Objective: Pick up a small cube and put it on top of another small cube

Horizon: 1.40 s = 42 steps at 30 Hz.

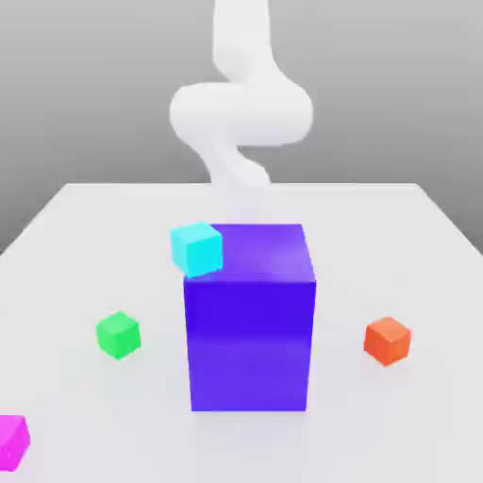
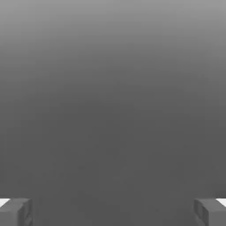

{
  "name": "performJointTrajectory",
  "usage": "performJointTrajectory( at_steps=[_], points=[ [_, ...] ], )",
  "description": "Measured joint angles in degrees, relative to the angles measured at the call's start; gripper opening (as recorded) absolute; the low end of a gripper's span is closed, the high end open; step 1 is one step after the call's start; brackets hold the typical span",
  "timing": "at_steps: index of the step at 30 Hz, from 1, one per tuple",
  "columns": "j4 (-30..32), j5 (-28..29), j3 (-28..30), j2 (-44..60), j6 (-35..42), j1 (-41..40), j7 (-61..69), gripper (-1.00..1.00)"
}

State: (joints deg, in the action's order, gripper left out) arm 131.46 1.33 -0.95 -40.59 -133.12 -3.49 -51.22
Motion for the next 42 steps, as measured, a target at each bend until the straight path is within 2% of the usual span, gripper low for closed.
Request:
performJointTrajectory(
  at_steps=[9,18,24,30,34,35,42],
  points=[
    [-1.15,4.89,-1.99,19.14,-4.86,-11.42,-19.67,0.00],
    [-2.24,7.43,0.86,37.78,-9.76,-18.86,-37.35,0.00],
    [-2.84,4.58,2.94,49.92,-13.38,-22.76,-45.98,0.00],
    [-3.48,-2.74,4.35,61.77,-17.10,-26.41,-51.25,0.00],
    [-5.07,-4.64,3.69,70.06,-22.78,-27.61,-51.38,0.00],
    [-5.39,-4.76,3.55,71.57,-23.92,-27.74,-51.33,-1.00],
    [-5.40,-4.80,3.52,71.65,-24.06,-27.78,-51.35,-1.00]
  ],
)
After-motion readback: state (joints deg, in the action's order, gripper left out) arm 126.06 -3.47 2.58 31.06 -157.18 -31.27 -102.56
